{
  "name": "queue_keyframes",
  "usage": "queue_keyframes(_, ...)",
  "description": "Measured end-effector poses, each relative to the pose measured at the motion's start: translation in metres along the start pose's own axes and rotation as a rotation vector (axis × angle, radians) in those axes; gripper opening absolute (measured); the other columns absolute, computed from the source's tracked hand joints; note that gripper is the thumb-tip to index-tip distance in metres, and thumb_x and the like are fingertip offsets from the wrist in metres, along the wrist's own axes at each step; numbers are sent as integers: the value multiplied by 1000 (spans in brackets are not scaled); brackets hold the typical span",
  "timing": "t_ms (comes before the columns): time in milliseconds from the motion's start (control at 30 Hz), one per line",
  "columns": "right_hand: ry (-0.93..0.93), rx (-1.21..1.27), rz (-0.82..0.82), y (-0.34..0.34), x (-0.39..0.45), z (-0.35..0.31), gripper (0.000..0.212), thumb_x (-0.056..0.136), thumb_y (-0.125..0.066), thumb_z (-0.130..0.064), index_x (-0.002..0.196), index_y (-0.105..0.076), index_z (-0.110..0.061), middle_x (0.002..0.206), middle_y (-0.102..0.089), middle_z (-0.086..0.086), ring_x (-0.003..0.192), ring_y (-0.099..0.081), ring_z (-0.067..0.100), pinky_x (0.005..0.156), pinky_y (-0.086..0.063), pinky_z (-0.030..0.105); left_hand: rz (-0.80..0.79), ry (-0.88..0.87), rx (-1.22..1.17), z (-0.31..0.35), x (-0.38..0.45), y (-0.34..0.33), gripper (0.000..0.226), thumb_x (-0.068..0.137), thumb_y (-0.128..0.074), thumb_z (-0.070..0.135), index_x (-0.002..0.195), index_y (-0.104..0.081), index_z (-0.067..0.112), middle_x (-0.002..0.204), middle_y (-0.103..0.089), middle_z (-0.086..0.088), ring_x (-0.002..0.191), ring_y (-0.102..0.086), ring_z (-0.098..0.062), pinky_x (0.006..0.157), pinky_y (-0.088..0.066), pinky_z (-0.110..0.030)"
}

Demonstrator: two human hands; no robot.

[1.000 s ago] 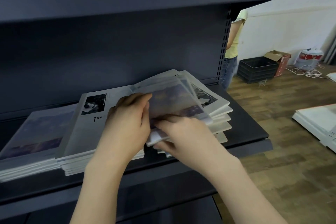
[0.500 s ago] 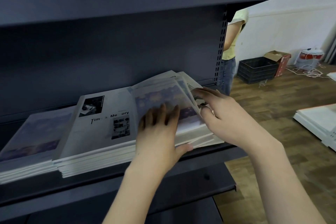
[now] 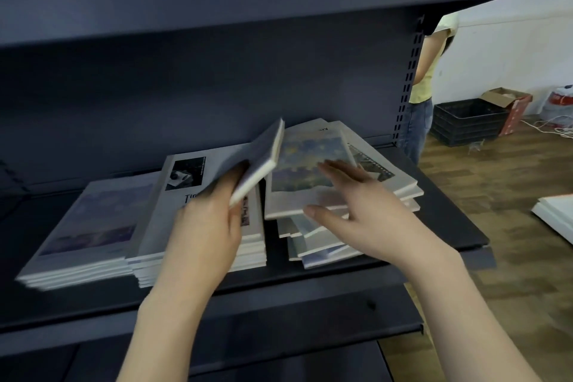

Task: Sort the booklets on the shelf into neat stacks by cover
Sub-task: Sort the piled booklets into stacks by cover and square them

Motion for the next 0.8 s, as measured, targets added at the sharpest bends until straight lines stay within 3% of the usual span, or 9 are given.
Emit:
queue_keyframes(167, -3, -173, -81, -19, 25, -26, 95, 80, -47, -69, 150, -2, -22, 158, 2, 3, 144, 2, 18, 116, 2, 35, 27, 42, 51, -29, -6, 12, 44, 86, -55, 0, 129, -53, 10, 79, -66, -17, 54, -57, -31, 49, -49, -36)
queue_keyframes(300, -112, -299, -241, -42, 42, -36, 106, 78, -60, -57, 148, 11, -22, 155, 17, 12, 143, 14, 27, 116, 5, 46, 49, 56, 118, -48, -10, 19, 46, 84, -58, -1, 127, -55, 14, 80, -67, -18, 58, -61, -35, 47, -50, -38)
queue_keyframes(400, -191, -310, -183, -48, 49, -39, 87, 84, -59, -39, 149, -3, -20, 156, 1, 10, 144, 1, 26, 117, -4, 43, 48, 78, 132, -62, -11, 26, 46, 84, -59, -1, 127, -55, 13, 78, -67, -18, 56, -61, -35, 44, -48, -35)
queue_keyframes(533, -254, -275, -96, -48, 52, -55, 66, 90, -47, -18, 148, -15, -20, 154, -18, 4, 141, -16, 23, 111, -22, 35, 57, 97, 173, -79, -12, 34, 40, 84, -60, 1, 124, -58, 10, 61, -62, -15, 44, -55, -32, 43, -32, -24)
queue_keyframes(700, -282, -196, 137, -38, 62, -86, 55, 96, -37, -11, 144, -25, -34, 141, -45, -3, 121, -50, 22, 84, -46, 32, 69, 87, 165, -108, -14, 48, 43, 83, -60, -3, 124, -58, 10, 58, -60, -14, 41, -53, -27, 39, -38, -25)
queue_keyframes(800, -195, -153, 363, -40, 68, -108, 60, 92, -46, -6, 145, -30, -30, 119, -62, 2, 84, -60, 22, 58, -36, 27, 94, 60, 164, -130, -17, 61, 43, 83, -52, 2, 124, -58, 12, 67, -65, -14, 48, -59, -30, 39, -47, -33)
Point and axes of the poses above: each hand's wrist, its own x-axis towards the middle knuckle, its own y-axis out of the back of the hand, z = x × y, the point moved 1 cm from there along x, towards the middle knuckle
